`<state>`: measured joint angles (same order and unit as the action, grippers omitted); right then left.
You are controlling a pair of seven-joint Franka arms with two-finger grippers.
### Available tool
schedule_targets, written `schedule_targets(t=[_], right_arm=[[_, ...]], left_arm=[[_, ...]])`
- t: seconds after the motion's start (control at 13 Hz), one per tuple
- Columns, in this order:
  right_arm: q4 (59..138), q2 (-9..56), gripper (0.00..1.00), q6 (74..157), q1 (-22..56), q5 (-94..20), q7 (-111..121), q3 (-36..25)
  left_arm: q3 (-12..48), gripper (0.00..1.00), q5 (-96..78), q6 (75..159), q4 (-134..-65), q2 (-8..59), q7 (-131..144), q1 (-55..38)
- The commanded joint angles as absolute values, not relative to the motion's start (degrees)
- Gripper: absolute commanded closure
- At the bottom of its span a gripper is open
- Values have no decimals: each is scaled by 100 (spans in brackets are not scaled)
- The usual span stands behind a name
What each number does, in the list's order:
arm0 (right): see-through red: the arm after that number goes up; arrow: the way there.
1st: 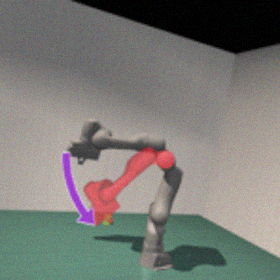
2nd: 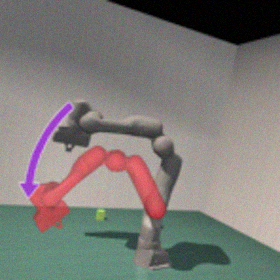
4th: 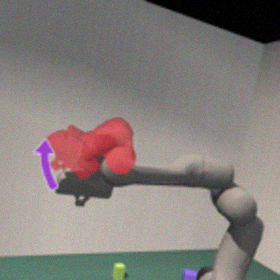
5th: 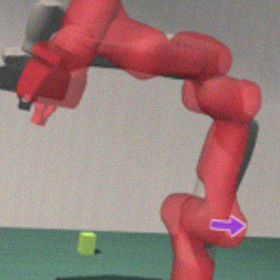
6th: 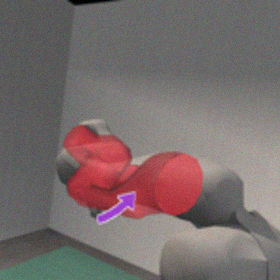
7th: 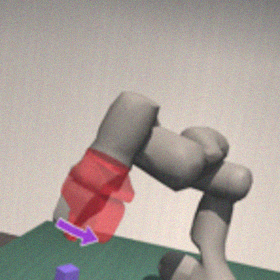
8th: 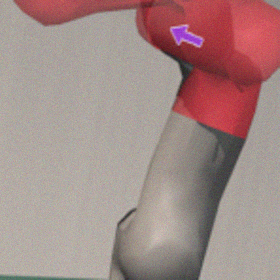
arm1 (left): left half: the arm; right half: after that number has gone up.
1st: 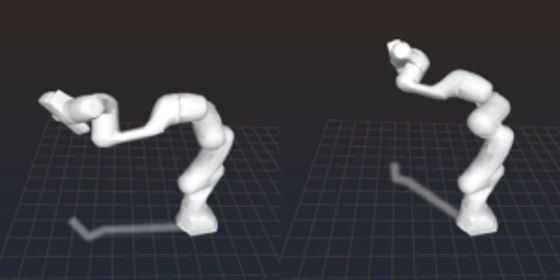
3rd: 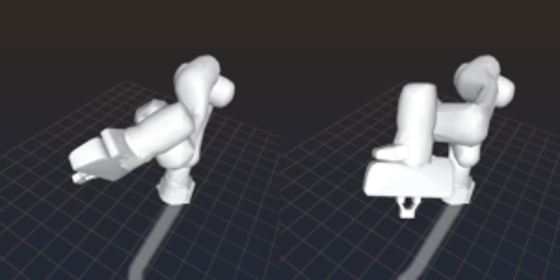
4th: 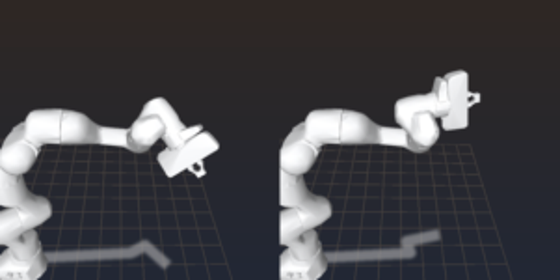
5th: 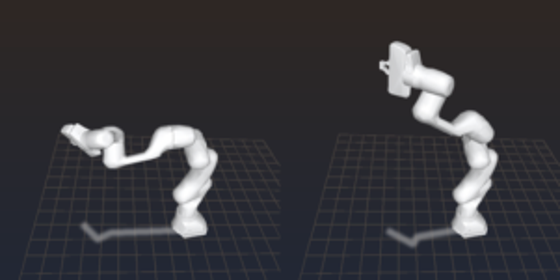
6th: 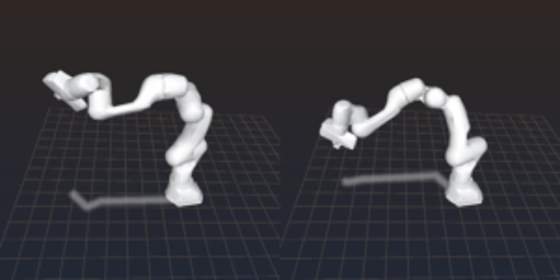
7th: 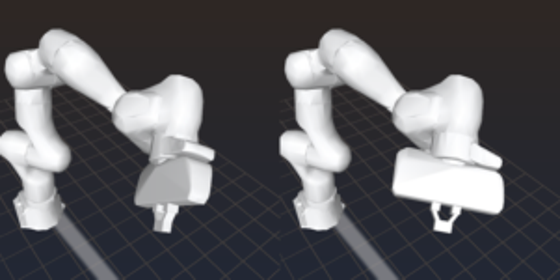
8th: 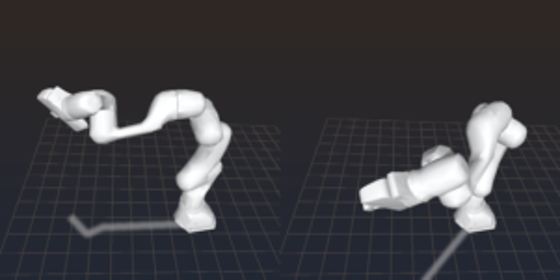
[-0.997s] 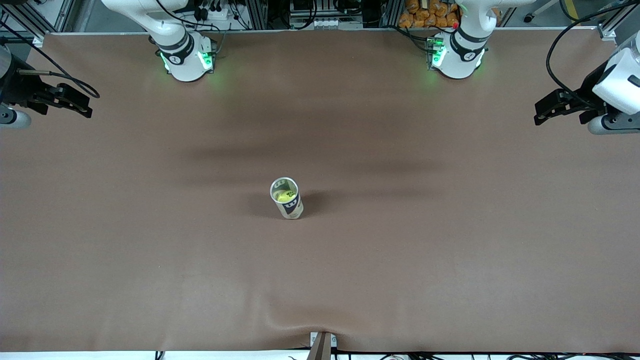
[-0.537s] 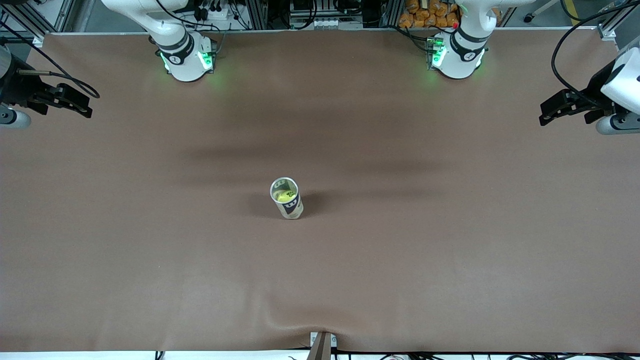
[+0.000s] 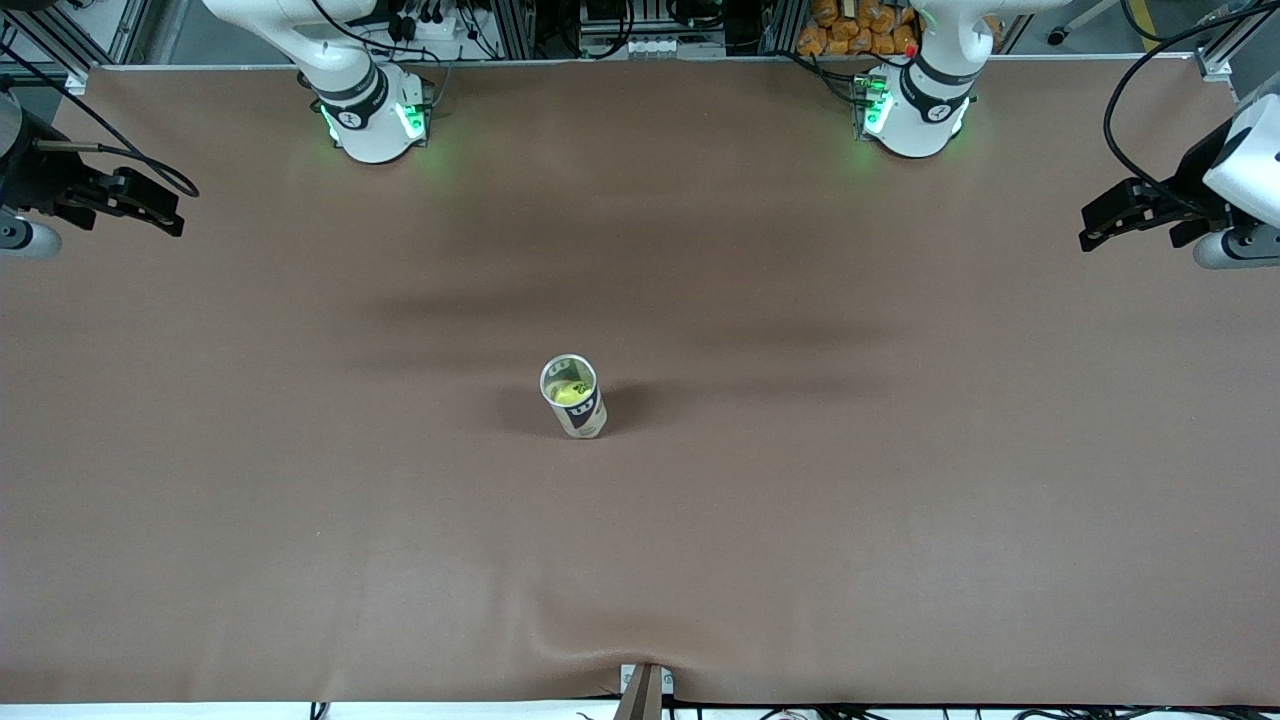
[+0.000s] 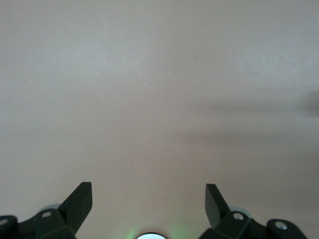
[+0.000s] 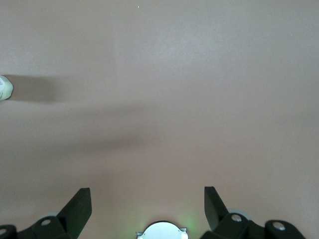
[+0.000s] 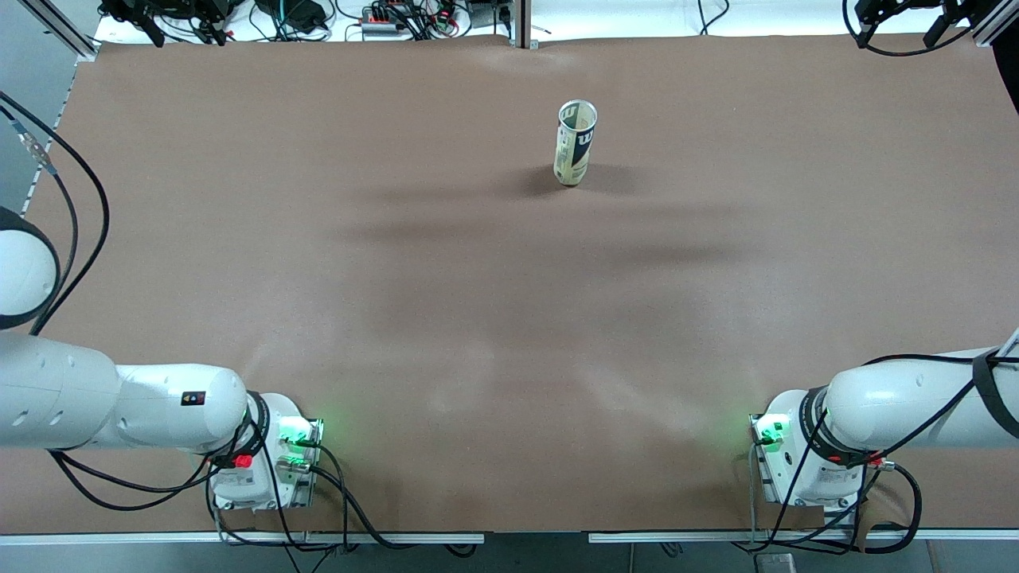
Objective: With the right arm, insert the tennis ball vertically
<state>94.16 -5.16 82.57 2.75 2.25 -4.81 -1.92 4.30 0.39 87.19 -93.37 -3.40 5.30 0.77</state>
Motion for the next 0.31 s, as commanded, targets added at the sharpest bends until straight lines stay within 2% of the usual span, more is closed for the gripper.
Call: schedule_targets(t=[0.0,0.23], right_arm=[[9246,-422,0,8191,220,246,-501,-167],[9246,-422,0,8200,220,246,-501,-167]], left_arm=[[457,0,-70,8684,-9228,-290,501,70],[483,0,-70,8649,-9229,-290,527,62]])
